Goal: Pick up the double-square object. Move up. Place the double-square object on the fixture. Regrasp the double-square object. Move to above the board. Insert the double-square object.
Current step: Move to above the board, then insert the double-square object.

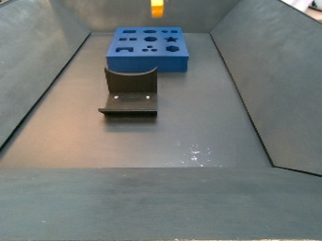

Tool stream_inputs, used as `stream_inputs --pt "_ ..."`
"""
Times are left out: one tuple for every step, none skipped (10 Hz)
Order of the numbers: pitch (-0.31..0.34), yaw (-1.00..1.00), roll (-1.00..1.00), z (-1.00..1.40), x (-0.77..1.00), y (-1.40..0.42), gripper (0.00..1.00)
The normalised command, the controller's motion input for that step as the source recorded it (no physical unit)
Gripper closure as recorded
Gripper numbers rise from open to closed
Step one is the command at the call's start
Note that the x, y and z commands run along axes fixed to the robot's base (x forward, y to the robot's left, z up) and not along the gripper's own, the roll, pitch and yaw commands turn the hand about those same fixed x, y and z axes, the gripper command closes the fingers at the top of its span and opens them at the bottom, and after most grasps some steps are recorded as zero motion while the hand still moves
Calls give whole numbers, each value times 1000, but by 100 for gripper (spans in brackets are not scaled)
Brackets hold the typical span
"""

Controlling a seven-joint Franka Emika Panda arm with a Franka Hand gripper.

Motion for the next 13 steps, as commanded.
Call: stream_inputs --pt "11 -96 -1000 352 -458 -1000 100" --pt "9 -95 -1000 348 -463 -1000 100" --pt "6 -89 -1000 352 -496 -997 100" --pt "3 -89 -1000 250 -374 -721 100" --pt "-10 -64 -865 104 -201 -317 100" --pt "-10 -46 -671 43 -122 -158 100" --pt "-16 -31 -469 48 -88 -92 100" --pt "-22 -17 -276 13 -64 -45 100" --pt "0 0 0 -3 43 0 100" --pt "-4 0 11 -166 186 -69 100" --pt "0 0 0 -163 451 -20 100" --pt "0 0 -16 -191 637 0 100" --pt "0 0 -59 -131 557 0 100"
